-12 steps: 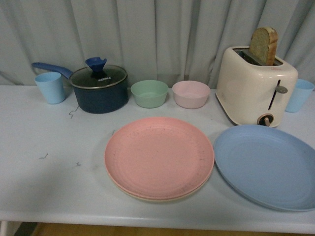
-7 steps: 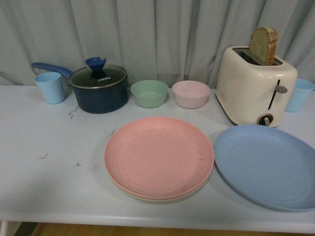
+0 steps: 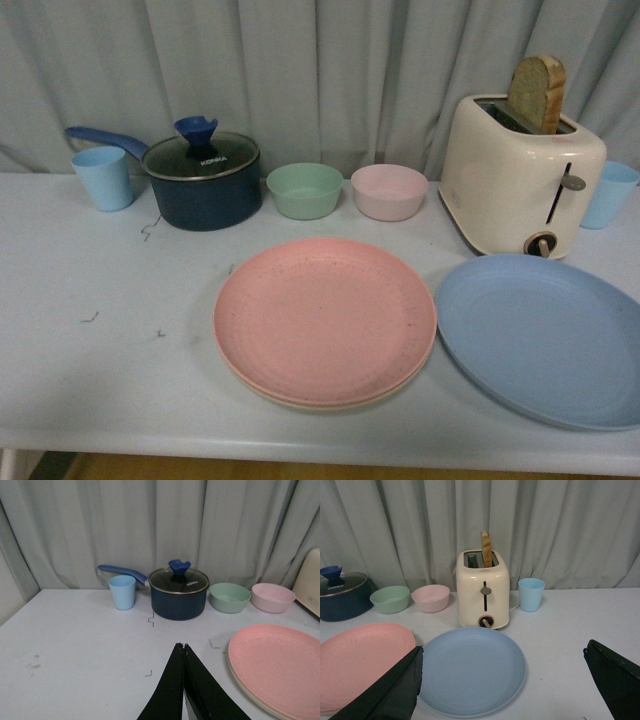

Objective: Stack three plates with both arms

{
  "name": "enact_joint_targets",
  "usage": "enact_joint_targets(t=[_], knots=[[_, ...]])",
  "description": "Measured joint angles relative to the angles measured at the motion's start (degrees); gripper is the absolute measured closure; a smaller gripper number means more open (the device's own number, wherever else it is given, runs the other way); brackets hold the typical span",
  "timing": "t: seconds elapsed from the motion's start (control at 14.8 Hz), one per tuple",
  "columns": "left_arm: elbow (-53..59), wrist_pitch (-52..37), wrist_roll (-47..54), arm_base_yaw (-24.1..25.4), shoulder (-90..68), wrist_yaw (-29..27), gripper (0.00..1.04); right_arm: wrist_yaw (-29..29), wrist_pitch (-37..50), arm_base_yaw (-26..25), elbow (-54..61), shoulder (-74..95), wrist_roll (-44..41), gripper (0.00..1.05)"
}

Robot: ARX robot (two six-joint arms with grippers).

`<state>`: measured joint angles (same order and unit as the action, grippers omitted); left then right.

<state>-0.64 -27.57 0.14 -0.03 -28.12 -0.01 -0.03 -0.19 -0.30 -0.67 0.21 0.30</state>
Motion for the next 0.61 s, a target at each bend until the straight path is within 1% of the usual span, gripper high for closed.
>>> enact_joint_targets(t=[0.34, 0.61], knots=[[0.0, 2.6, 0.0, 0.0, 3.1, 0.0, 1.03, 0.0, 0.0, 0.0, 0.0, 0.0, 0.0, 0.06], [0.0, 8.8, 0.0, 0.0, 9.4, 0.0, 1.03, 0.0, 0.0, 0.0, 0.0, 0.0, 0.0, 0.06]])
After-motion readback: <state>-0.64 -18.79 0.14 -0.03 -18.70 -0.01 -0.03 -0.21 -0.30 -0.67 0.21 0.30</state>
